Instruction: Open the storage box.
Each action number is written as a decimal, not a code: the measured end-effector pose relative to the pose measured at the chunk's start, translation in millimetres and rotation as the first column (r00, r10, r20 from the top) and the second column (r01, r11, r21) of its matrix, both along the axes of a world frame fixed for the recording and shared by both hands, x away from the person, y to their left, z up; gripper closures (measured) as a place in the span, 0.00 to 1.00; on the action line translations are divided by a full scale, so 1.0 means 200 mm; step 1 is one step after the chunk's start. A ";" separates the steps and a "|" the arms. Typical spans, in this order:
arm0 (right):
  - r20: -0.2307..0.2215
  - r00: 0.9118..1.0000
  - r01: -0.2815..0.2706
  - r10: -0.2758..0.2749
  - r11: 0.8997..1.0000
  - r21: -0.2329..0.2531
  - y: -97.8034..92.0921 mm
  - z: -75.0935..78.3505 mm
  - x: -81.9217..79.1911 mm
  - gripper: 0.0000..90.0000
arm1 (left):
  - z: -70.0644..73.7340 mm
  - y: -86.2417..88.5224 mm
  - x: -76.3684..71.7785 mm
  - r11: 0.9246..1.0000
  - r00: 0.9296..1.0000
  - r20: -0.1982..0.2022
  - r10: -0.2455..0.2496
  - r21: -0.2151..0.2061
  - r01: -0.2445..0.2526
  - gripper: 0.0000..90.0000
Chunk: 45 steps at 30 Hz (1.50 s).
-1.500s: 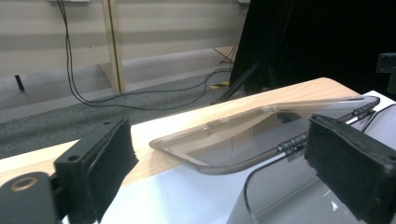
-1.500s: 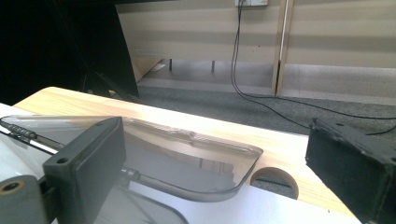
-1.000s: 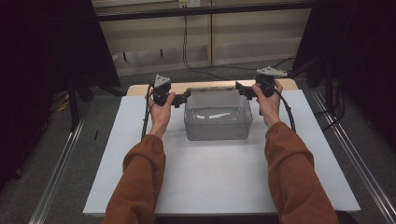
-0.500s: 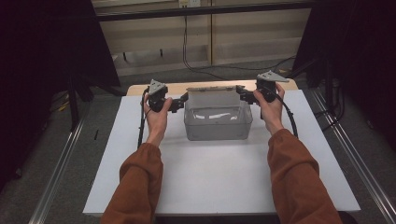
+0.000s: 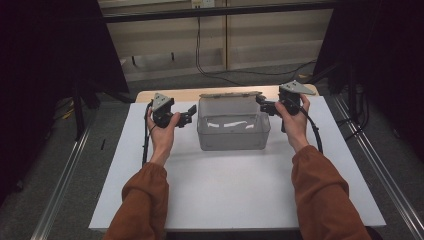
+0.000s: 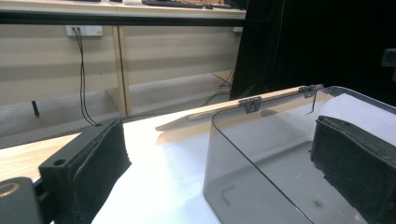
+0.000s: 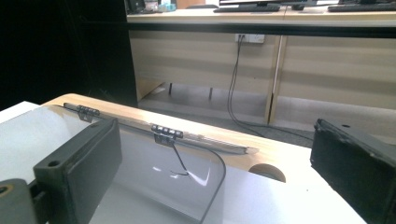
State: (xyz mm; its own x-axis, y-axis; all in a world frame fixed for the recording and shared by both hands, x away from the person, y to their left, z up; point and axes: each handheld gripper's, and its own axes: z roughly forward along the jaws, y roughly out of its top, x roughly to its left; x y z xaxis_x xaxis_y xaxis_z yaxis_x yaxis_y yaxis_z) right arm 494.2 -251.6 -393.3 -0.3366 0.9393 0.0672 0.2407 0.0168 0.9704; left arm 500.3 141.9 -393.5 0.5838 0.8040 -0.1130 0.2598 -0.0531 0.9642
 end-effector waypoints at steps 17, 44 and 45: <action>0.048 0.998 0.043 -0.041 0.999 -0.034 -0.07 0.01 -0.19 0.00 | 0.03 -0.01 -0.17 0.999 0.997 0.079 -0.017 0.044 0.014 0.04; 0.096 0.994 0.065 -0.060 0.997 -0.049 -0.10 -0.01 -0.41 0.00 | 0.01 0.14 -0.41 0.999 0.996 0.078 0.032 -0.020 -0.030 0.05; 0.099 0.993 0.067 -0.062 0.996 -0.054 -0.10 -0.01 -0.42 0.00 | 0.00 0.15 -0.42 0.999 0.996 0.083 0.035 -0.020 -0.033 0.05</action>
